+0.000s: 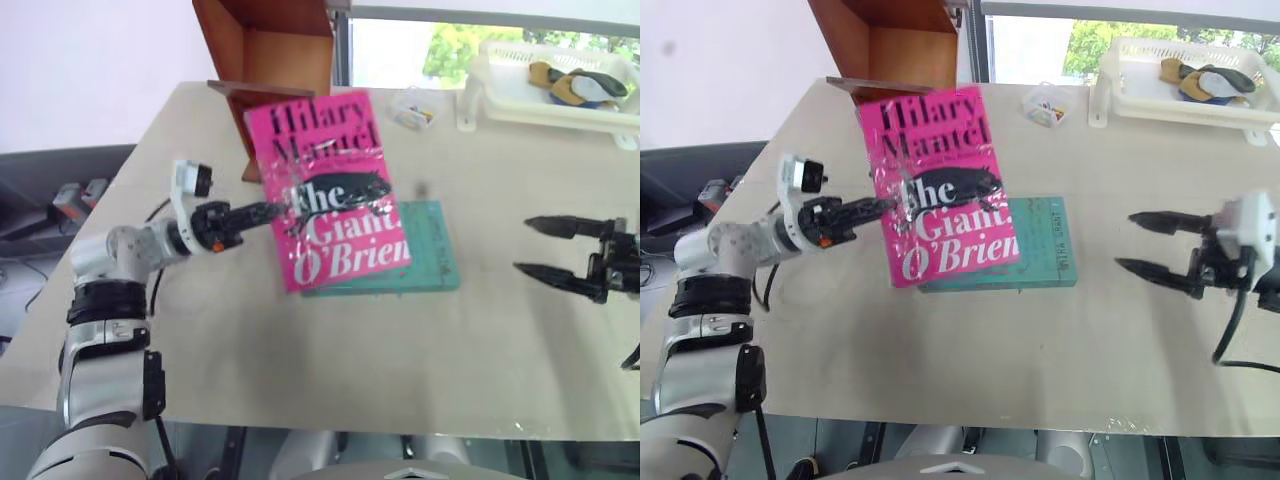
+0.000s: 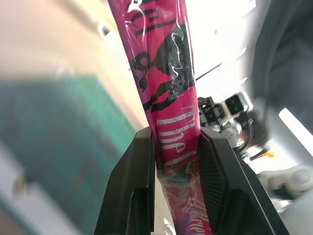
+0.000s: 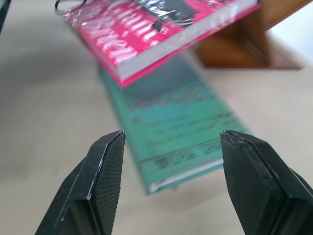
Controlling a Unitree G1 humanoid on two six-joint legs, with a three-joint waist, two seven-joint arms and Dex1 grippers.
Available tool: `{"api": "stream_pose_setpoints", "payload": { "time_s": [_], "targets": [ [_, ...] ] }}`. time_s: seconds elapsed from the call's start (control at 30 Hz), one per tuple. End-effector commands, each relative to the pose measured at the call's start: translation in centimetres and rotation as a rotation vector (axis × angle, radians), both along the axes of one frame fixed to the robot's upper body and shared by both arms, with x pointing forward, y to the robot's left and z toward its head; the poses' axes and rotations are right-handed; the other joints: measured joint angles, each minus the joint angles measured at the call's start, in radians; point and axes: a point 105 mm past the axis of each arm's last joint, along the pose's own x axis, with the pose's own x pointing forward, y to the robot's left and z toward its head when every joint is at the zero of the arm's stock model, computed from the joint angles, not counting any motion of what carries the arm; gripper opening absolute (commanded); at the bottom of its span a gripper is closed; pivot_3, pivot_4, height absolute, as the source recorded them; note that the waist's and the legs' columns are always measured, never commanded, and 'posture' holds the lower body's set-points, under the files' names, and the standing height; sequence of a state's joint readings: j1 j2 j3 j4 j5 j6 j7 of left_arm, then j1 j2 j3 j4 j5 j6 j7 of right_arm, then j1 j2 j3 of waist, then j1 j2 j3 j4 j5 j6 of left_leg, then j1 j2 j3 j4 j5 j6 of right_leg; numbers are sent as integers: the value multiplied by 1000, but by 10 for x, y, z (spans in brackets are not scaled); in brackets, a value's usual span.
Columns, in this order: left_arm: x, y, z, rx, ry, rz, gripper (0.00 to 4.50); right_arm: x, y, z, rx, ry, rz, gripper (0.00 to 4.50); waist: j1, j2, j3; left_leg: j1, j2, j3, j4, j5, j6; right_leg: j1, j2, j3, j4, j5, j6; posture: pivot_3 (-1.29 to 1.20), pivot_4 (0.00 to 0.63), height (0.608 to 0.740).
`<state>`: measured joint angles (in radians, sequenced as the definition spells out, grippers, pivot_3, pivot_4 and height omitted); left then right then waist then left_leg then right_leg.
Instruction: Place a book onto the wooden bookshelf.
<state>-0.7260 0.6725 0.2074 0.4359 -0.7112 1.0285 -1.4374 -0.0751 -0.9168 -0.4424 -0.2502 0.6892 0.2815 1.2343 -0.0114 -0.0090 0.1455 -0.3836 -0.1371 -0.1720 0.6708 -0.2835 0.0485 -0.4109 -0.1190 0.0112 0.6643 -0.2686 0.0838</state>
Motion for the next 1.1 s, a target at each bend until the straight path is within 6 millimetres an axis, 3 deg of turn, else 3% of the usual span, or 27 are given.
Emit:
{"api": "stream_pose_setpoints", "payload": {
  "time_s": [0.03,0.2,0.33,0.47,0.63,0.87,1.1],
  "targets": [
    [2,-14,39,41,-239,30,774,2,-18,17,111,-36,-53,3146,-1,0,0,0,0,0,0,0,0,0,0,0,0,0,0,0,150,740],
    [26,-41,85,208,-602,205,774,9,-65,26,345,-18,-150,3146,6,-4,2,-1,0,0,2,0,0,1,0,-1,0,1,0,0,150,740],
    [31,-52,112,356,-869,276,774,2,-87,37,519,14,-94,3146,1,-3,2,0,0,2,1,0,0,2,-1,0,-2,2,1,0,150,740],
    [31,-58,130,545,-1114,290,774,-13,-94,54,653,74,57,3146,-6,-3,2,0,0,3,-1,0,0,0,-1,1,-3,2,1,0,150,740],
    [36,-53,133,846,-1370,303,774,-16,-101,63,719,87,123,3146,-5,-3,2,0,1,4,-1,0,0,0,0,3,-2,2,1,0,150,740],
    [24,-67,154,882,-1634,297,774,-6,-100,59,725,104,122,3146,2,-3,2,-2,0,3,0,0,0,-1,-1,1,-2,2,1,0,150,740],
    [20,-73,184,913,-1870,426,774,5,-94,54,716,110,125,3146,-2,-3,2,-2,0,3,0,0,0,-1,-1,2,-2,2,1,0,150,740]
  ]
}}
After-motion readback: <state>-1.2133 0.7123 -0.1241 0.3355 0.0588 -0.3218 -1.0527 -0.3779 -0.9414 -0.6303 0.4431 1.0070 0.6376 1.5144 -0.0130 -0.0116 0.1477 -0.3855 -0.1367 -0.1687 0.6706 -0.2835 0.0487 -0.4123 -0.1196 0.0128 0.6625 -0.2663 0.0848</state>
